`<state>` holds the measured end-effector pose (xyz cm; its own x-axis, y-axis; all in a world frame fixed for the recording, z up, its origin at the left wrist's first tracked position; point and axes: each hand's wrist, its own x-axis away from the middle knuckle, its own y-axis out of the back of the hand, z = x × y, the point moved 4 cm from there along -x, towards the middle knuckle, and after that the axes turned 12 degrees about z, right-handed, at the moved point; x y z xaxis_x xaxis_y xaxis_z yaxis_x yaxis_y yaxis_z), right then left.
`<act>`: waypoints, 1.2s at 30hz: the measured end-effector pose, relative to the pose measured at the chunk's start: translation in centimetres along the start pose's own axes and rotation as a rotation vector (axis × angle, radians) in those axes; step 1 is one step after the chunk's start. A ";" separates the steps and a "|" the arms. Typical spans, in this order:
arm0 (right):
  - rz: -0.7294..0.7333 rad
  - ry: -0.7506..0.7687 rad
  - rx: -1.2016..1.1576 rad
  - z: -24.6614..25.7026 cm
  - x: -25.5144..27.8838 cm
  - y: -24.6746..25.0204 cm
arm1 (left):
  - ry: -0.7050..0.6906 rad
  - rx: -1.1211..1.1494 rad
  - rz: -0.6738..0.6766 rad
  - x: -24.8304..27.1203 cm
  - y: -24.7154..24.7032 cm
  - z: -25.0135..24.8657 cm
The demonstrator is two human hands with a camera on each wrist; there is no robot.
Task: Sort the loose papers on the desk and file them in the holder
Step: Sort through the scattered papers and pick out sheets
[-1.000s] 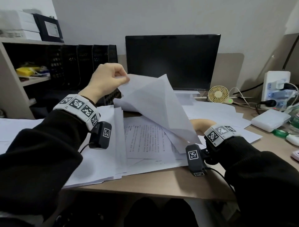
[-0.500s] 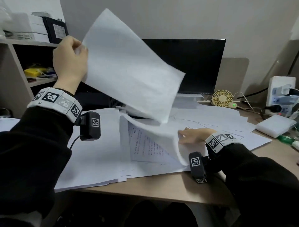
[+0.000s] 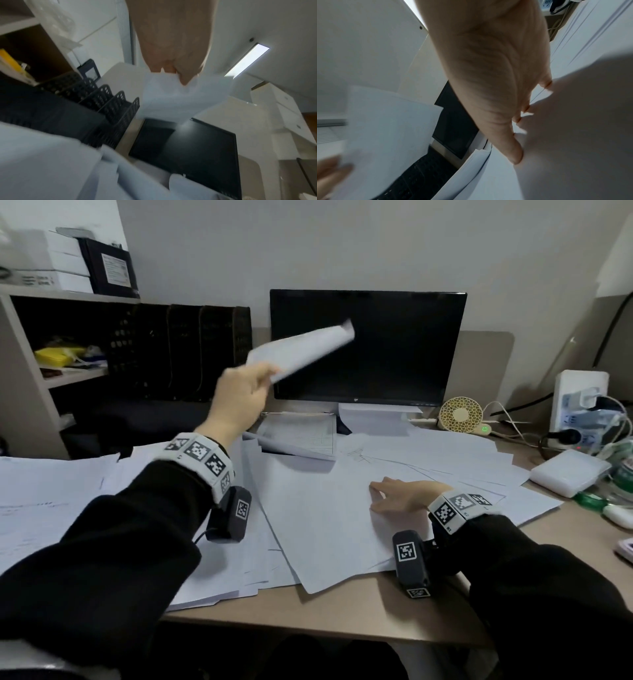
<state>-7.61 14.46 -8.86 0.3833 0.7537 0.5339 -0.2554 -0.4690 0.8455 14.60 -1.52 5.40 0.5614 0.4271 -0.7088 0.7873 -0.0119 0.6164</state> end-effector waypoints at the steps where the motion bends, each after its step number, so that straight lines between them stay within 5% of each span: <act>1: -0.006 0.004 -0.002 -0.1 -0.1 -0.1 | 0.061 0.006 0.125 0.3 -1.6 0.5; 6: -0.029 0.026 0.007 -0.1 -0.3 -0.4 | 0.252 -0.049 0.571 2.2 -6.5 2.2; 13: -0.013 0.034 0.008 -0.3 -0.6 -0.7 | 0.321 -0.284 0.845 1.4 -7.8 1.9; 19: -0.025 0.040 -0.021 -0.3 -0.7 -0.9 | 0.434 -0.491 0.859 0.9 -8.7 2.9; 26: -0.014 0.035 -0.041 -0.4 -0.4 -0.9 | 0.569 -0.641 0.718 -0.7 -8.3 4.3; 36: -0.027 0.029 -0.109 -0.3 -0.8 -1.2 | 0.577 -0.533 0.906 -0.4 -9.8 5.4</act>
<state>-7.86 14.60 -10.32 0.3658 0.7790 0.5093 -0.3414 -0.3968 0.8520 8.06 -6.45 -2.23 0.5530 0.8008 0.2301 -0.1160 -0.1995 0.9730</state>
